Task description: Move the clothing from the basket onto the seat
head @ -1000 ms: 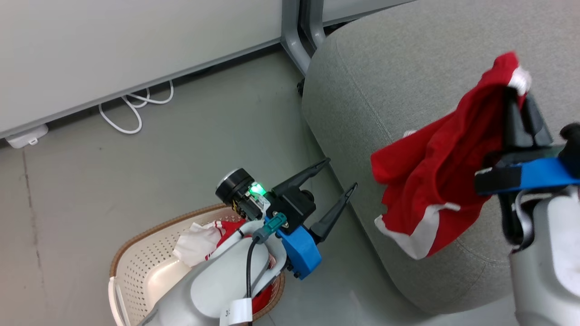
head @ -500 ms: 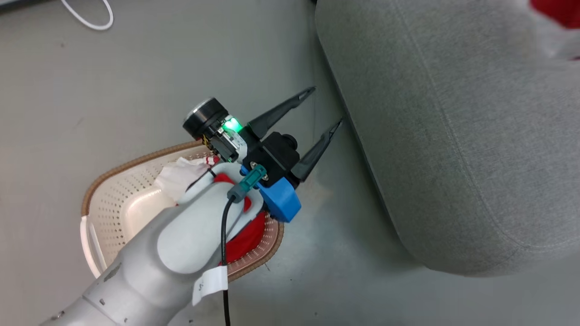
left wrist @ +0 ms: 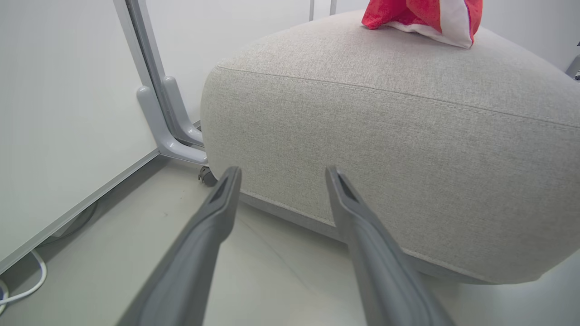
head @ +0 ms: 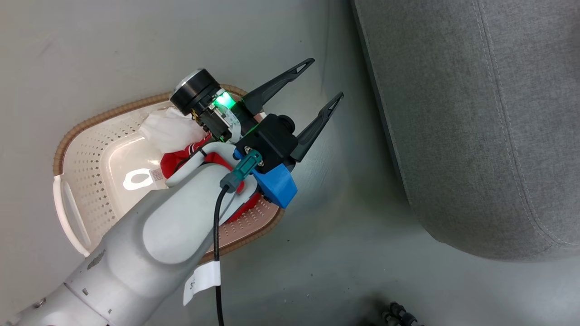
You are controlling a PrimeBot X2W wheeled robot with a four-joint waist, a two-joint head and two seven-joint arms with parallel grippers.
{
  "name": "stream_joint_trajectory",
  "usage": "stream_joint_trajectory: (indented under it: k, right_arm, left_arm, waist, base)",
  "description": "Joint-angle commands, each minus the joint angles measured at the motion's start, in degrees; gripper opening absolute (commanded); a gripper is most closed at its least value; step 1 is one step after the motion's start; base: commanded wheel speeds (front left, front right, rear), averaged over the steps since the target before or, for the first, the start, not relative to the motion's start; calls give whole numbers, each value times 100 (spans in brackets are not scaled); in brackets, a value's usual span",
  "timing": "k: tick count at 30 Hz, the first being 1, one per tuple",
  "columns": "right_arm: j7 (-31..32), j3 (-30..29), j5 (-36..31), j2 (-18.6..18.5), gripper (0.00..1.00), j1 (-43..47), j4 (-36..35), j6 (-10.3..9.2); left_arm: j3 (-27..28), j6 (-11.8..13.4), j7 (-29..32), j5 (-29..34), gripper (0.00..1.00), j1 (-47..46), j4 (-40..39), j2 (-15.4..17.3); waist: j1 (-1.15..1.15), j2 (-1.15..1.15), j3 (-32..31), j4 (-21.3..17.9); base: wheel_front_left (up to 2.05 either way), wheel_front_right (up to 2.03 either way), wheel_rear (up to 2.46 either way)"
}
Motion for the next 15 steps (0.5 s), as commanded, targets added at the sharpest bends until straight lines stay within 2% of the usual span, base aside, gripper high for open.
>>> stream_joint_trajectory:
  k: [1,2,7,15]
  right_arm:
    - [-4,-50,-71,86,0,126,80,1]
    - [-4,-67,-212,276,0,302,290,1]
    - [-4,-174,-400,545,0,531,677,1]
    - [-4,-231,-583,717,0,685,1546,1]
  left_arm:
    - [8,10,32,8,100,-67,-34,31]
    - [-1,23,36,-1,100,-57,-71,59]
    - [-5,52,68,-30,100,-59,-123,115]
    - [-16,101,70,-65,100,-73,-194,172]
  waist:
    - [-1,0,52,7]
    - [-1,0,91,23]
    - [-1,0,149,70]
    - [-1,0,213,146]
  base:
    - [0,0,0]
    - [0,0,0]
    - [0,0,0]
    - [0,0,0]
